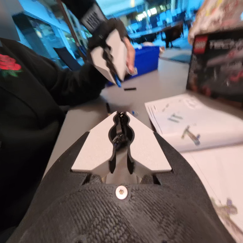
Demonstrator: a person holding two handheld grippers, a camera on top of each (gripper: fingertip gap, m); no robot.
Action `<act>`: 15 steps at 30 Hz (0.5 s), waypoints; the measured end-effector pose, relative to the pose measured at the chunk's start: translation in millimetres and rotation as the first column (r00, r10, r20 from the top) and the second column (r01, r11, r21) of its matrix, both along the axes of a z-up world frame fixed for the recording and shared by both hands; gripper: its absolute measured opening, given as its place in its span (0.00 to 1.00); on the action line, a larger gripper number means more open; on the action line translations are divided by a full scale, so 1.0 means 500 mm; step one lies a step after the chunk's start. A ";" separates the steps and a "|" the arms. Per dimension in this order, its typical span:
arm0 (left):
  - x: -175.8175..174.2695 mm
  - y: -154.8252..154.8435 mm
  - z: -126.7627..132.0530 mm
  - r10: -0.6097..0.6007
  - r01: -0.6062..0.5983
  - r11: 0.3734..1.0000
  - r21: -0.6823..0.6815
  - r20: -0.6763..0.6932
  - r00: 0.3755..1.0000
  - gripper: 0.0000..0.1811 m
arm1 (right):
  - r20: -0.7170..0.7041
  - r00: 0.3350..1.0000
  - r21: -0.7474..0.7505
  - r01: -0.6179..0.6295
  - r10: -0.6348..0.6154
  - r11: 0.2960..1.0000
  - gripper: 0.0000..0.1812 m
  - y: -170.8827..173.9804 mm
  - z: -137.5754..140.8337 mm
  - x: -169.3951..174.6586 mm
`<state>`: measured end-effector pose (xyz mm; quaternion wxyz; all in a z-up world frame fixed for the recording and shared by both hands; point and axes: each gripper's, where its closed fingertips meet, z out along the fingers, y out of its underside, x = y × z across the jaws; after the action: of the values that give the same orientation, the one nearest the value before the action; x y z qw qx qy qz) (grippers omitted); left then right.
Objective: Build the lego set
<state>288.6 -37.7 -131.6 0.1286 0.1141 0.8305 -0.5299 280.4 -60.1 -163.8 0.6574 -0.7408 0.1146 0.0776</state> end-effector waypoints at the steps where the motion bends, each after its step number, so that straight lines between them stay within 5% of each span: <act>1: 0.002 -0.001 -0.005 0.005 -0.005 1.000 0.005 -0.013 1.000 0.01 | -0.032 0.998 -0.061 0.048 -0.050 0.997 0.03 -0.004 -0.027 0.019; 7: 0.023 0.003 -0.024 0.050 -0.049 0.998 0.029 -0.034 0.998 0.02 | -0.124 0.970 -0.164 0.188 -0.210 0.968 0.03 -0.041 -0.068 0.066; 15: 0.028 0.006 -0.026 0.052 -0.051 0.999 0.020 -0.051 0.997 0.02 | -0.134 0.936 -0.362 0.260 -0.326 0.895 0.16 -0.066 -0.130 0.082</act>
<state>302.9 -34.6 -144.6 0.1196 0.0801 0.8410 -0.5215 321.4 -93.0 -228.8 0.5102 -0.8058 0.2993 0.0274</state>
